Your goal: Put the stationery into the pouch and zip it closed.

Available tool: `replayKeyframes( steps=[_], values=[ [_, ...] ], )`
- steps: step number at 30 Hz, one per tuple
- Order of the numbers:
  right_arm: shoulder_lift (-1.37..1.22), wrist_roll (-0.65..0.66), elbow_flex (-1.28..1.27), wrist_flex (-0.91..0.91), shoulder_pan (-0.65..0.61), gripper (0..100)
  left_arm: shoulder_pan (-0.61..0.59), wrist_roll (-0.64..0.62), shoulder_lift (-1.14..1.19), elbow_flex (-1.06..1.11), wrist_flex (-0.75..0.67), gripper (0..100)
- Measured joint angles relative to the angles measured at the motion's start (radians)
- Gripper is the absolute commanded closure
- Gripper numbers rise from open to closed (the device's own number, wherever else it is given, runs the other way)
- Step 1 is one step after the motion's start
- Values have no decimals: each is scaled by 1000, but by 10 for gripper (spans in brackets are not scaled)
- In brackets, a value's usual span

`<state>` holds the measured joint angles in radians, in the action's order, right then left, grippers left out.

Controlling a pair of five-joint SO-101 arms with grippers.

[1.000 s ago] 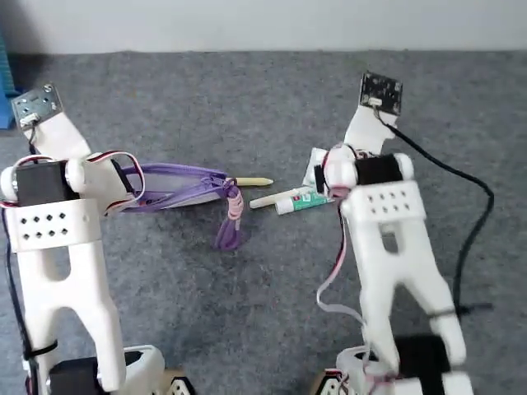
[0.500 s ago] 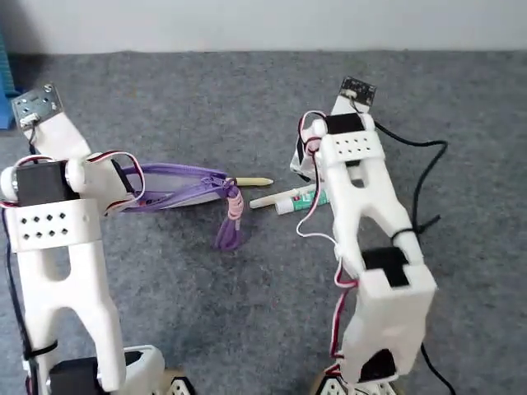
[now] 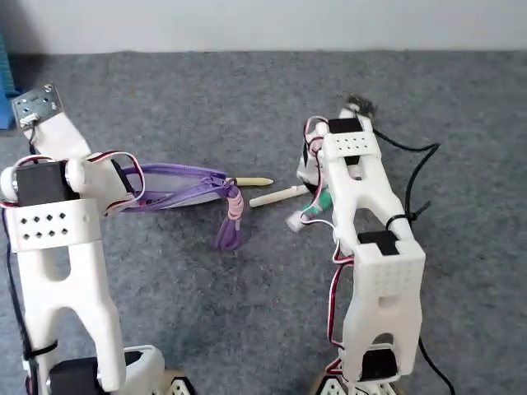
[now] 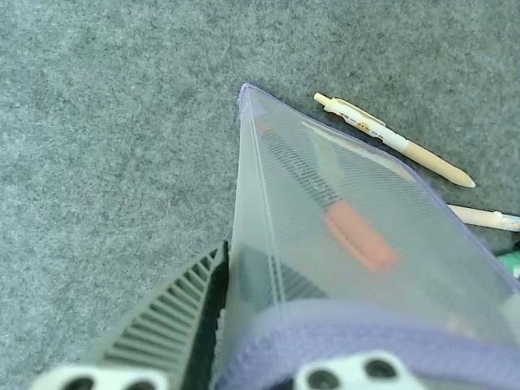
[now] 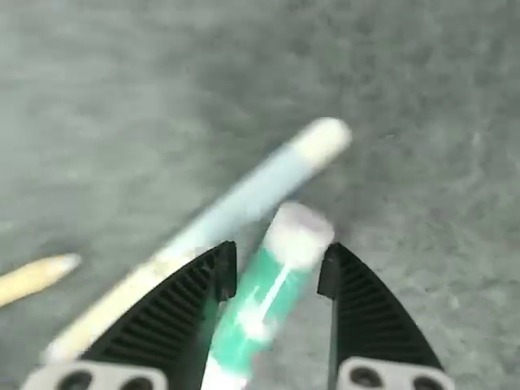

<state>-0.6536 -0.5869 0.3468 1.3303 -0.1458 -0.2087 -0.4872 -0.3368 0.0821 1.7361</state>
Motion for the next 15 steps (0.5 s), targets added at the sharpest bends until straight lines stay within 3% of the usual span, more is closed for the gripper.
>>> replayKeyframes(
  steps=[4,8,15],
  values=[
    [-14,-3,2,58,-9,839,0,0,0,0,0,988],
    [-14,-3,2,121,-3,992,0,0,0,0,0,988],
    [0,-3,3,252,-2,991,0,0,0,0,0,988]
  ],
)
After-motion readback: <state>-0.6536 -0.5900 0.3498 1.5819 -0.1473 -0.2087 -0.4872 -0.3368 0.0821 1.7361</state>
